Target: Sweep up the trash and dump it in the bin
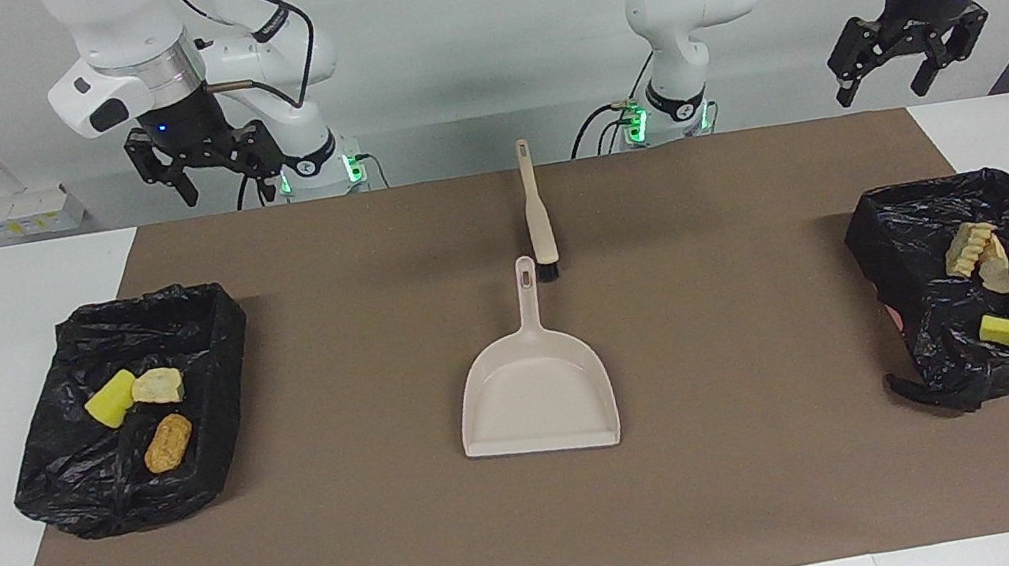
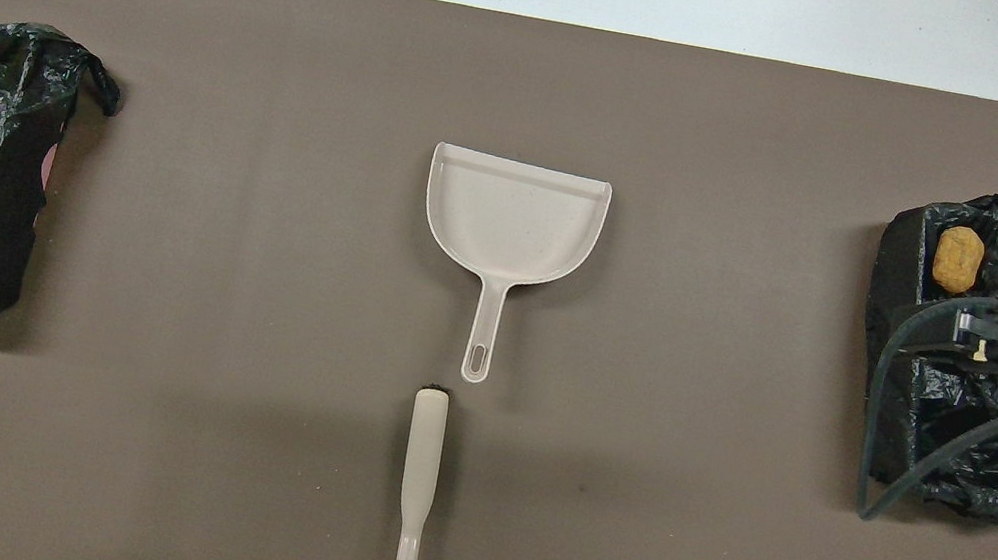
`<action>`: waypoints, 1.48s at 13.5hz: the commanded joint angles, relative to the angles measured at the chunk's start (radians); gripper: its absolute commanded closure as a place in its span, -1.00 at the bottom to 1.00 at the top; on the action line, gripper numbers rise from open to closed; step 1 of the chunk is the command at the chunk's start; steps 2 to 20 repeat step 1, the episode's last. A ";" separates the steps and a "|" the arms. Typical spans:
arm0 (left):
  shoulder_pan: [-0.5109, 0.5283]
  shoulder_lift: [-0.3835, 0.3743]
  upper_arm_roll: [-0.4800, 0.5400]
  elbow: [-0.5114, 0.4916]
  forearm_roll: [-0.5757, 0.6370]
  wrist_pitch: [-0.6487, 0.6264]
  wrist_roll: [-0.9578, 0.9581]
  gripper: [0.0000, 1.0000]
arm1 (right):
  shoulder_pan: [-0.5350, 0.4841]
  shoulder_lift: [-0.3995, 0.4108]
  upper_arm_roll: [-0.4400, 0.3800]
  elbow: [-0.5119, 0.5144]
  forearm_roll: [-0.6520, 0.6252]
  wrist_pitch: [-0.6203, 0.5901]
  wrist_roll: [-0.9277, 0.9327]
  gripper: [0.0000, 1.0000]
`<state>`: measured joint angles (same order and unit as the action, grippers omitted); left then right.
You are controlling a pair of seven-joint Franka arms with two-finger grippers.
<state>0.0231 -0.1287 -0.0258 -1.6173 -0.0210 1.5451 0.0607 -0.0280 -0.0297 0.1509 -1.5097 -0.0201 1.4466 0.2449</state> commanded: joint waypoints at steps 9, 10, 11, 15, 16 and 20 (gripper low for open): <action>0.014 -0.017 -0.016 -0.007 -0.001 -0.028 -0.009 -1.00 | -0.015 -0.015 0.004 -0.018 0.017 0.000 0.007 -1.00; 0.014 -0.017 -0.016 -0.007 -0.001 -0.028 -0.009 -1.00 | -0.015 -0.015 0.004 -0.018 0.017 0.000 0.007 -1.00; 0.014 -0.017 -0.016 -0.007 -0.001 -0.028 -0.009 -1.00 | -0.015 -0.015 0.004 -0.018 0.017 0.000 0.007 -1.00; 0.014 -0.017 -0.016 -0.007 -0.001 -0.028 -0.009 -1.00 | -0.015 -0.015 0.004 -0.018 0.017 0.000 0.007 -1.00; 0.014 -0.017 -0.016 -0.007 -0.001 -0.028 -0.009 -1.00 | -0.015 -0.015 0.004 -0.018 0.017 0.000 0.007 -1.00; 0.014 -0.017 -0.016 -0.007 -0.001 -0.028 -0.009 -1.00 | -0.015 -0.015 0.004 -0.018 0.017 0.000 0.007 -1.00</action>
